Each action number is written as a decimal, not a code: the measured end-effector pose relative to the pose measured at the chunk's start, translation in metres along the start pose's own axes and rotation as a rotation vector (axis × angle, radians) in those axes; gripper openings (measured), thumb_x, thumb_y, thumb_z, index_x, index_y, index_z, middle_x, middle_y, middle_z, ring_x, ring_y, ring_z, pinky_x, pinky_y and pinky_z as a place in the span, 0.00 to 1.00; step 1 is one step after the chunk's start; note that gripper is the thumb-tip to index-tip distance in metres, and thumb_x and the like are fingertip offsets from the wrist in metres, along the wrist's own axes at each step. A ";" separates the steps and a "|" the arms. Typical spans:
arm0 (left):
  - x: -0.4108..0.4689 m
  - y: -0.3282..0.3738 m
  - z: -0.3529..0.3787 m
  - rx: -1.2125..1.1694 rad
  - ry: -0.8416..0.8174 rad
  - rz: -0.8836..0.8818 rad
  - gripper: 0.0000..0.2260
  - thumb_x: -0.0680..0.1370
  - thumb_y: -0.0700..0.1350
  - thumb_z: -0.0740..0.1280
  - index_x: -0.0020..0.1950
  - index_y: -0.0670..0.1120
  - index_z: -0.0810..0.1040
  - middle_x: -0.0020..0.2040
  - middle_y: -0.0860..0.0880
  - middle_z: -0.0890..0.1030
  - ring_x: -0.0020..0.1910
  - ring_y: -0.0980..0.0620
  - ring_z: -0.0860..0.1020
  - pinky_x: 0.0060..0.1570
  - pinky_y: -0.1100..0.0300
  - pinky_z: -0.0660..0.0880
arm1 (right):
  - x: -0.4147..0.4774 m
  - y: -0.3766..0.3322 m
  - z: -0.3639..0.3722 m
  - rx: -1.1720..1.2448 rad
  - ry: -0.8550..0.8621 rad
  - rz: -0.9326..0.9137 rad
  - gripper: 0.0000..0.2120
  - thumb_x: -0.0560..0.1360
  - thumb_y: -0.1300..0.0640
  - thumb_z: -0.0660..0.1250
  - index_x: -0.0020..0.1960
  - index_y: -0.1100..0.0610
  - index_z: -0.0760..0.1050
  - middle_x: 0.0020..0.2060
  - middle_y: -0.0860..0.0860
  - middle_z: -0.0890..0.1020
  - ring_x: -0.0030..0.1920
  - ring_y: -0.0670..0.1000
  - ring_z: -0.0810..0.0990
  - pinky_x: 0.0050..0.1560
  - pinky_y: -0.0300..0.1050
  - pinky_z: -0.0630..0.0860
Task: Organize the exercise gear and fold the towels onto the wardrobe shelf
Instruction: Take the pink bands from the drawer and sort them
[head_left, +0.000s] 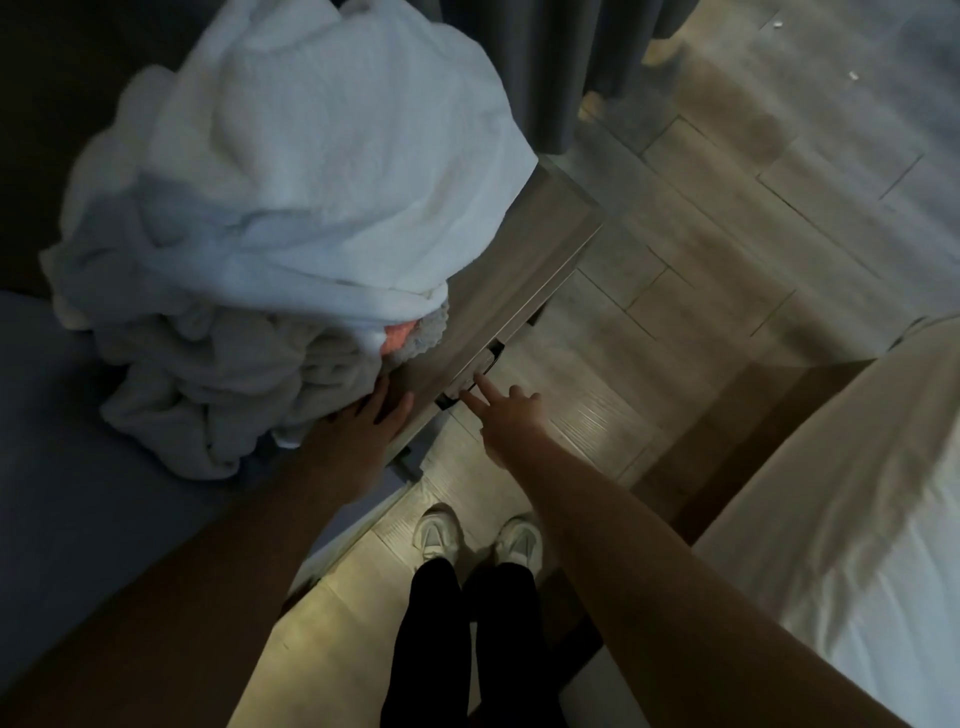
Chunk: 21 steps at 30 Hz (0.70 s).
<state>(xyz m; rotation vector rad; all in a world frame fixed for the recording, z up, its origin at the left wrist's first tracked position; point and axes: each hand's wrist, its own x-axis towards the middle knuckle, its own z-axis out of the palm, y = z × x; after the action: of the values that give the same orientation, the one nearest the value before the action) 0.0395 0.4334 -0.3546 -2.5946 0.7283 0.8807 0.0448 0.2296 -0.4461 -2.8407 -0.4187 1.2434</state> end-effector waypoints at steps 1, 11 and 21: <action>0.000 -0.001 0.000 -0.010 0.004 0.007 0.35 0.80 0.48 0.61 0.80 0.50 0.43 0.80 0.41 0.45 0.78 0.43 0.53 0.73 0.51 0.60 | -0.002 0.000 0.000 -0.007 -0.005 -0.002 0.35 0.80 0.50 0.61 0.78 0.41 0.41 0.79 0.48 0.42 0.70 0.60 0.65 0.60 0.58 0.69; -0.009 0.005 -0.009 -0.073 -0.073 -0.012 0.50 0.71 0.65 0.69 0.80 0.49 0.41 0.79 0.40 0.39 0.78 0.40 0.46 0.74 0.46 0.56 | -0.079 0.022 0.027 0.922 -0.014 0.061 0.39 0.79 0.46 0.63 0.80 0.53 0.43 0.79 0.50 0.48 0.78 0.56 0.51 0.73 0.55 0.58; -0.004 0.017 0.013 -0.165 0.033 -0.130 0.53 0.67 0.72 0.66 0.80 0.51 0.41 0.80 0.41 0.41 0.78 0.40 0.48 0.72 0.42 0.56 | -0.052 -0.016 0.041 1.540 0.192 0.665 0.21 0.75 0.51 0.68 0.64 0.55 0.67 0.49 0.53 0.80 0.46 0.54 0.82 0.42 0.52 0.83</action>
<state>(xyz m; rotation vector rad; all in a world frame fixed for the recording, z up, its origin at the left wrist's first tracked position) 0.0212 0.4263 -0.3637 -2.7704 0.5081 0.8937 -0.0229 0.2283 -0.4349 -1.6126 1.0792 0.6717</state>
